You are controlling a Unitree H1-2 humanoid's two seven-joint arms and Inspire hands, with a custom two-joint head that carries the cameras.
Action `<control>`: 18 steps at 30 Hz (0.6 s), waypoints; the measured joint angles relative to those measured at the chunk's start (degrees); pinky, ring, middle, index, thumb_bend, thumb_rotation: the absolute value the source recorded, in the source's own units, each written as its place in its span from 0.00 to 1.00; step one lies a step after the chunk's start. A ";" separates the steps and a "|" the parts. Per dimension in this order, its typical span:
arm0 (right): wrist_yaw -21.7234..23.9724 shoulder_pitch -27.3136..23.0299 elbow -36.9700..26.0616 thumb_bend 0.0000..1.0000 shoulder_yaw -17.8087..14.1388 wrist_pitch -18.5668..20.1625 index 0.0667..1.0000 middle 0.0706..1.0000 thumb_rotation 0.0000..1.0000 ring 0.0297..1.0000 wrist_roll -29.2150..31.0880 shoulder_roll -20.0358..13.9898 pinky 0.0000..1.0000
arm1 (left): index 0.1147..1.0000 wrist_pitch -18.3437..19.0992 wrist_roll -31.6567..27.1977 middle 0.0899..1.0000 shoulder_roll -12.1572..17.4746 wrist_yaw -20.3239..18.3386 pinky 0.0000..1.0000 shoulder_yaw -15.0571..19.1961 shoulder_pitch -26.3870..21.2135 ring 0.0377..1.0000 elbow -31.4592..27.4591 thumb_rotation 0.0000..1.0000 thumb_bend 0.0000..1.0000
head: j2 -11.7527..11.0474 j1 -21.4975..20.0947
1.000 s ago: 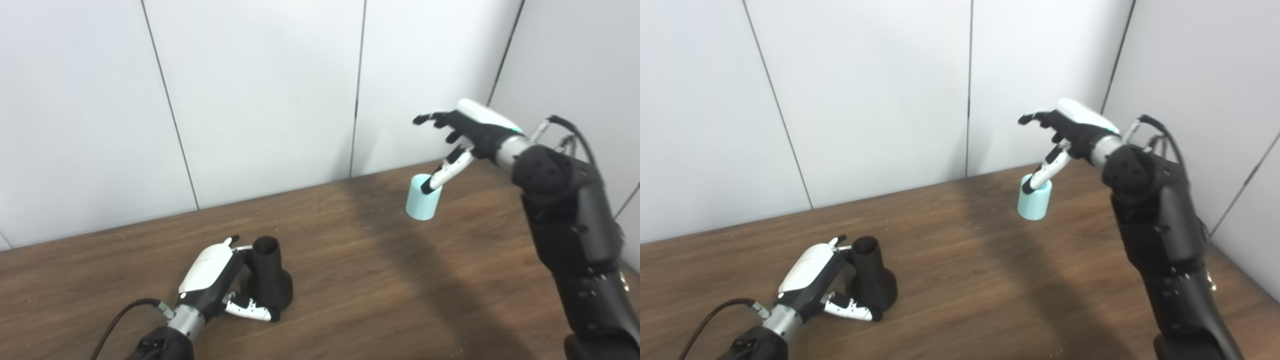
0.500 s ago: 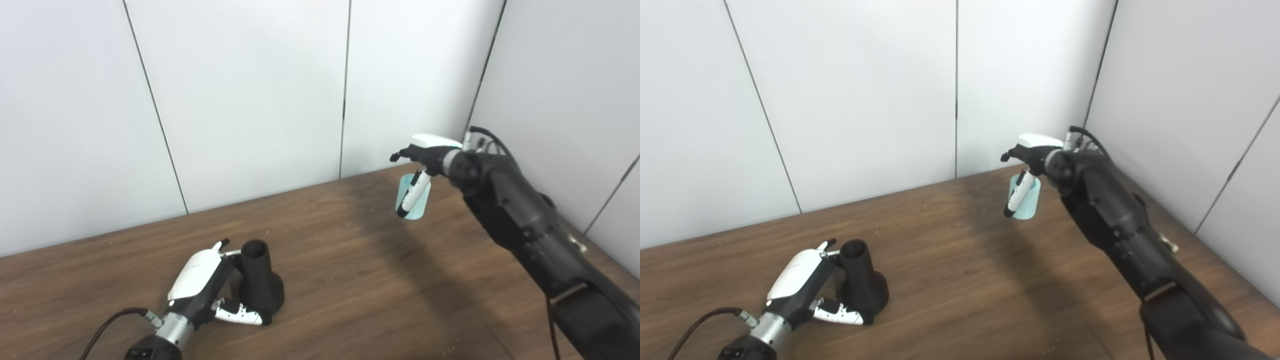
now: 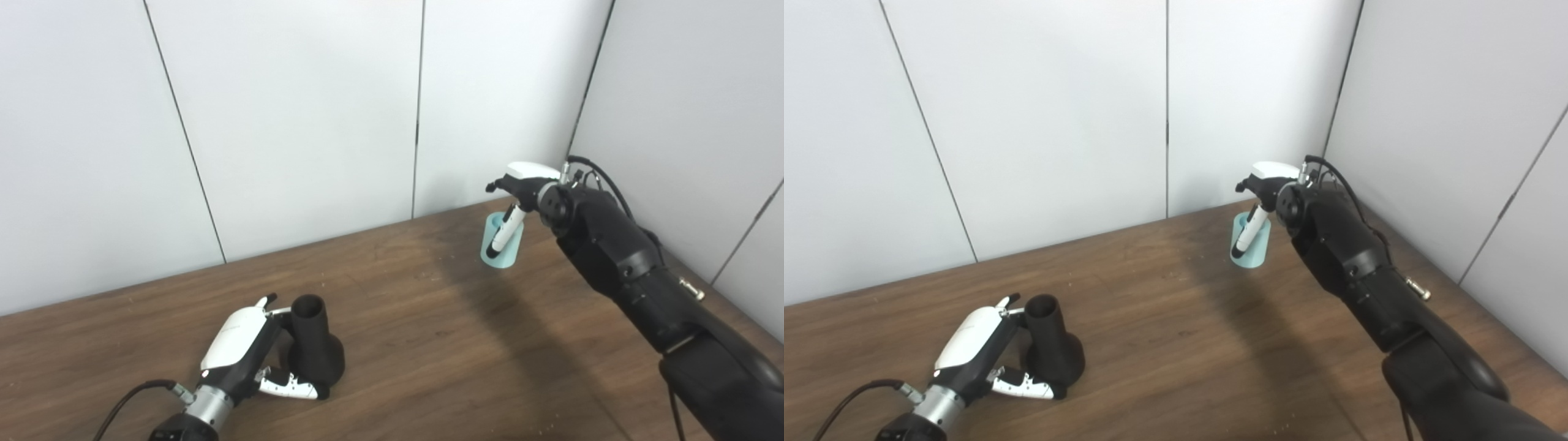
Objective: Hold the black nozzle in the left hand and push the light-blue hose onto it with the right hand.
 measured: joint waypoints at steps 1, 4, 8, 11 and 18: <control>-0.57 0.01 0.00 0.93 0.10 -0.04 0.86 0.91 0.16 0.88 0.00 0.00 0.73 | 0.42 0.00 0.00 0.44 0.00 0.02 1.00 0.01 0.02 0.59 -0.01 0.00 0.53 | 0.00 0.00; -2.04 0.01 0.78 0.92 0.68 -0.95 0.83 0.88 0.15 0.87 0.14 0.01 0.78 | 0.42 0.01 0.00 0.44 0.00 0.02 1.00 0.14 0.19 0.59 -0.17 0.00 0.53 | 0.26 0.18; -2.10 0.30 1.46 0.88 1.35 -1.18 0.80 0.85 0.11 0.83 1.12 0.01 0.77 | 0.42 0.01 0.00 0.44 0.02 0.02 1.00 0.26 0.36 0.59 -0.40 0.00 0.53 | 0.35 0.26; -2.10 0.68 1.48 0.85 1.34 -1.18 0.79 0.82 0.06 0.76 2.39 0.01 0.62 | 0.42 0.01 0.00 0.44 0.02 0.02 1.00 0.27 0.38 0.59 -0.40 0.00 0.53 | 0.35 0.26; -2.10 1.27 3.12 0.83 1.36 -1.19 0.78 0.77 0.03 0.71 4.88 0.02 0.61 | 0.41 0.02 0.00 0.44 0.17 0.01 1.00 0.34 0.61 0.59 -0.72 0.00 0.52 | 0.88 0.70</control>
